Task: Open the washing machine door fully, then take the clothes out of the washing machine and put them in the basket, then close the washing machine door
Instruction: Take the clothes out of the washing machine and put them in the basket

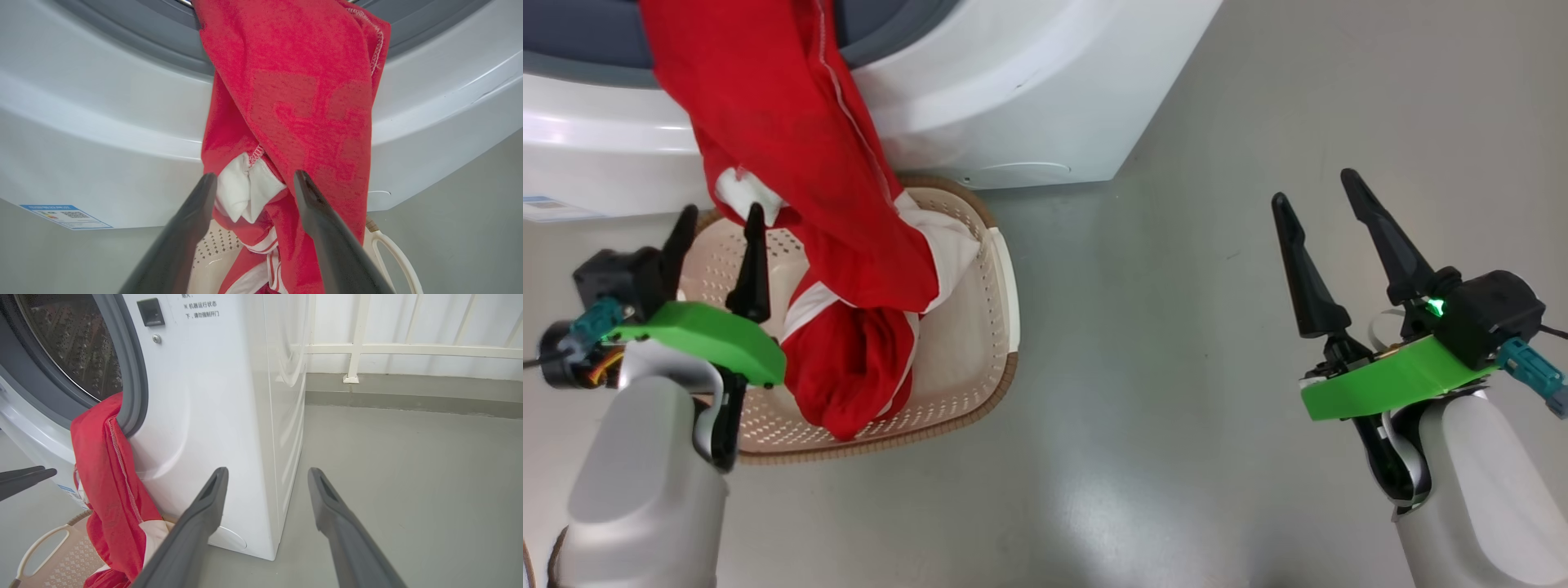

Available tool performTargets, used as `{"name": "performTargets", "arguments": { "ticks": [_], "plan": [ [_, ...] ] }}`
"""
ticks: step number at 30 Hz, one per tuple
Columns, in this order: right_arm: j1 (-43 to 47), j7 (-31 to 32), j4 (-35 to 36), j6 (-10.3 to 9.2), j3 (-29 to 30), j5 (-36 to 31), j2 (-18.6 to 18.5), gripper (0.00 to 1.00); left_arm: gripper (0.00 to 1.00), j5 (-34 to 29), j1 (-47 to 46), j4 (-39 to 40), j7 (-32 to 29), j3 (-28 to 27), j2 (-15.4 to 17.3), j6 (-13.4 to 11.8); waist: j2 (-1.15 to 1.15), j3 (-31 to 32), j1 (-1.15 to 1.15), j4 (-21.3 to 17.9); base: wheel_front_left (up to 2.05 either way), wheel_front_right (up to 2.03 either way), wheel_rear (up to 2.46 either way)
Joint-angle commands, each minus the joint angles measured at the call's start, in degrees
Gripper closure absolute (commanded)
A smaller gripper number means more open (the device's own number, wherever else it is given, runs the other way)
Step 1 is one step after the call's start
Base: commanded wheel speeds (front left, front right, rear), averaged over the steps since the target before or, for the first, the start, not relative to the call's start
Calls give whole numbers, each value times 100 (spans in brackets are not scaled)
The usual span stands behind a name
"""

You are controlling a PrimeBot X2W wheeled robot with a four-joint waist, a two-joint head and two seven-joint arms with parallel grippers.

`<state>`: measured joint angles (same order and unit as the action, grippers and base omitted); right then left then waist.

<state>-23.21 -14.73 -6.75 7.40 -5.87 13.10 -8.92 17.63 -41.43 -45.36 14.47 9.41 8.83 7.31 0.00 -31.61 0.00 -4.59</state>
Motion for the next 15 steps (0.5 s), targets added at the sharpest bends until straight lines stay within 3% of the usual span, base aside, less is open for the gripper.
{"name": "performTargets", "arguments": {
  "ticks": [1, 15],
  "plan": [
    [194, -27, 147, 9, -73, -43, -13, 0, 0, -110, 185, 243, 52, -211, 189, 17, 0, 20, 0, 27, 0, 0, 0],
    [352, -27, 190, 9, 52, -39, -84, 0, 0, -557, 1796, 2715, 52, -1181, -161, 18, 0, 137, 0, 209, 0, 0, 0]
  ]
}}
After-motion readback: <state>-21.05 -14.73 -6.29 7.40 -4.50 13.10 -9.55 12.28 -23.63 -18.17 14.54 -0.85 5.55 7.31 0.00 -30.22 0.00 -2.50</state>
